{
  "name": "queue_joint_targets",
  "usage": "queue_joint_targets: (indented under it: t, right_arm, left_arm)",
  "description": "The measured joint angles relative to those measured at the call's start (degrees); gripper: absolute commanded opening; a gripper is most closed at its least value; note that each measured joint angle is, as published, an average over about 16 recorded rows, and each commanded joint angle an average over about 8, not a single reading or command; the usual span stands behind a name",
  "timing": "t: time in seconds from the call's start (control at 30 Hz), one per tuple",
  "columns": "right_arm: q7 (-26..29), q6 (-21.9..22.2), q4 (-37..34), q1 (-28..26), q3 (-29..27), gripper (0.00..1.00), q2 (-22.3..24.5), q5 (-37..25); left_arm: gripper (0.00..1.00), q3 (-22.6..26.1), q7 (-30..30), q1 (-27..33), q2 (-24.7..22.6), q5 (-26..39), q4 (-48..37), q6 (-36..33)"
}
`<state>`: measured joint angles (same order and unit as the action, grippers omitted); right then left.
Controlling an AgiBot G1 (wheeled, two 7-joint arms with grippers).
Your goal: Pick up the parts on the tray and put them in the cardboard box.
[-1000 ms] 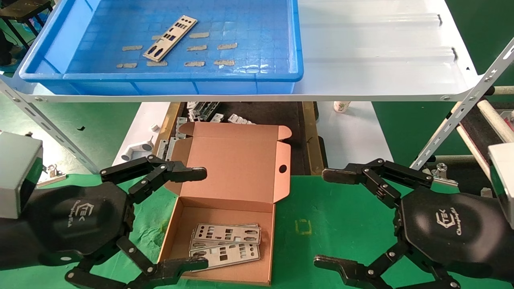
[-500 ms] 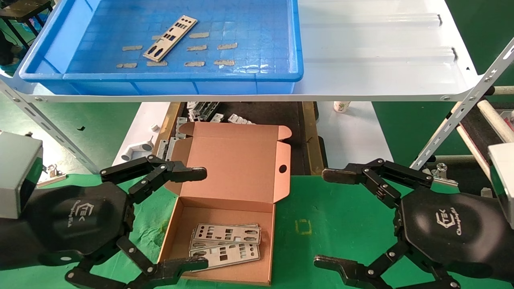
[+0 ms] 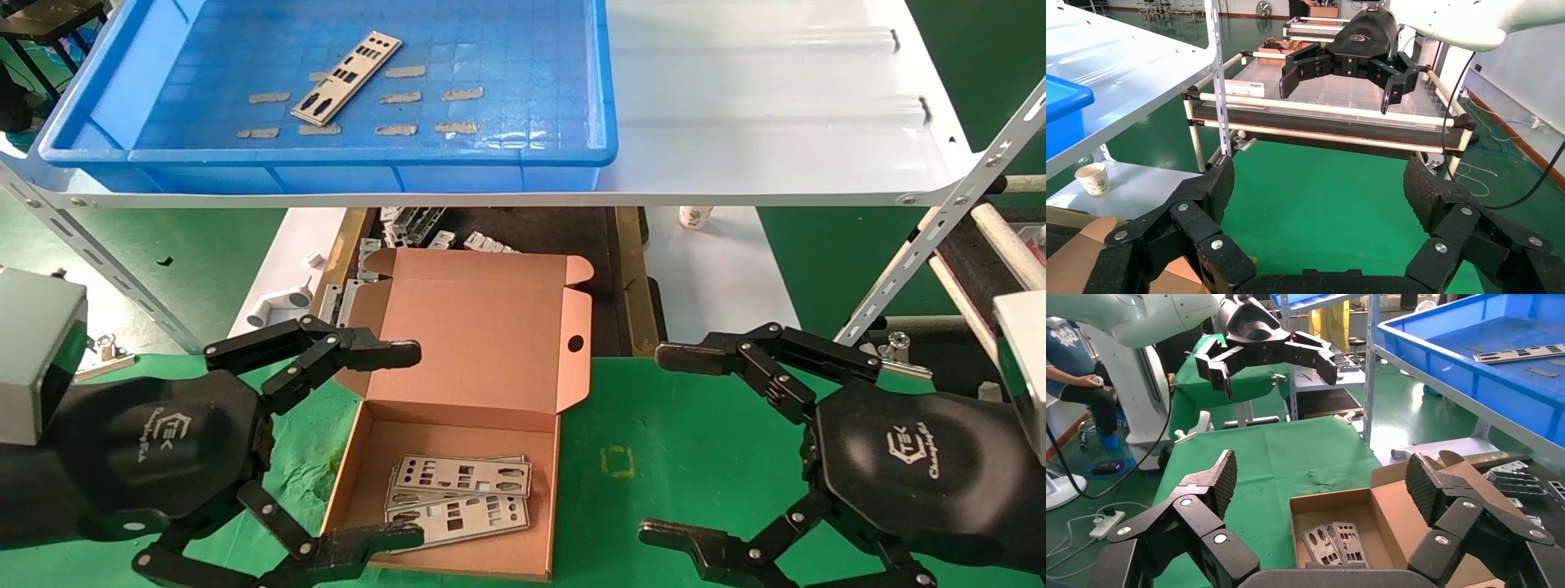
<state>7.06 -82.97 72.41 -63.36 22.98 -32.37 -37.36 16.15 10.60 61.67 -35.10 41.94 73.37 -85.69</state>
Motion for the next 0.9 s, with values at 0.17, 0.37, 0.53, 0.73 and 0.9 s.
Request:
queue_joint_targets:
  t: [0.17, 0.37, 0.53, 0.73, 0.9]
  right_arm:
    - [0.0, 0.0, 0.0, 0.0, 0.0, 1.0, 0.0, 0.0]
    - [0.0, 0.0, 0.0, 0.0, 0.0, 1.0, 0.0, 0.0]
    - [0.0, 0.0, 0.0, 0.0, 0.0, 1.0, 0.0, 0.0]
    - [0.0, 0.0, 0.0, 0.0, 0.0, 1.0, 0.0, 0.0]
    - [0.0, 0.0, 0.0, 0.0, 0.0, 1.0, 0.0, 0.0]
  left_arm:
    - [1.0, 0.0, 0.0, 0.0, 0.0, 0.0, 0.0, 0.0]
    - [1.0, 0.0, 0.0, 0.0, 0.0, 0.0, 0.0, 0.0]
    - [1.0, 0.0, 0.0, 0.0, 0.0, 0.0, 0.0, 0.0]
    - [1.0, 0.0, 0.0, 0.0, 0.0, 0.0, 0.0, 0.0]
    - [1.0, 0.0, 0.0, 0.0, 0.0, 0.0, 0.0, 0.0]
